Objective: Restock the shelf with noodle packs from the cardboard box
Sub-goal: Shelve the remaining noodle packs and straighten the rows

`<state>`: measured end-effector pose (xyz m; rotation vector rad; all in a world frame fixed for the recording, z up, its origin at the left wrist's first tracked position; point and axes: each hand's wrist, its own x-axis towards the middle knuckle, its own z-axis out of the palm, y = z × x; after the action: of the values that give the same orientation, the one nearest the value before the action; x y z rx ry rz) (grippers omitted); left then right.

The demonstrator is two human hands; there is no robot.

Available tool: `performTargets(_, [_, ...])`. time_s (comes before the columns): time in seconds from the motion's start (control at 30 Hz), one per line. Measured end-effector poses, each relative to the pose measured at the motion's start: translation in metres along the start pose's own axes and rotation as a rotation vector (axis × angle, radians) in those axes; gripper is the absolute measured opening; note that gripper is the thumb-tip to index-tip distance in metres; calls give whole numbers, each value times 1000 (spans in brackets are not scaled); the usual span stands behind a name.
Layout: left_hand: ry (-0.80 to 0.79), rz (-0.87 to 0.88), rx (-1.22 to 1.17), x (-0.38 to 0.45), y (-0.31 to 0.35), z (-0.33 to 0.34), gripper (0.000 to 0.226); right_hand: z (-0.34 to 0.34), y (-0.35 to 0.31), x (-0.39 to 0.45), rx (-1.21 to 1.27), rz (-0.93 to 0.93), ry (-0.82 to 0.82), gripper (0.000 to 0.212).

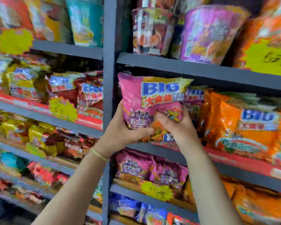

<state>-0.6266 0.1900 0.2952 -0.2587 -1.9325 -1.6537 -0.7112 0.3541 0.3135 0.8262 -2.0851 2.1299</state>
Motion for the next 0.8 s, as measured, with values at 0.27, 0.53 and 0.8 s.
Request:
performTargets(0.27, [-159,-236,-60,100,-35,23,53,-21,10,68,-177,213,178,54])
performTargets(0.53, [36,-364,259,132,-65,17,55,2,18,115,-120,446,134,98])
performTargets(0.8, [-210,-167,994,122,-68,37,76,20,46,141,-401,297,188,90])
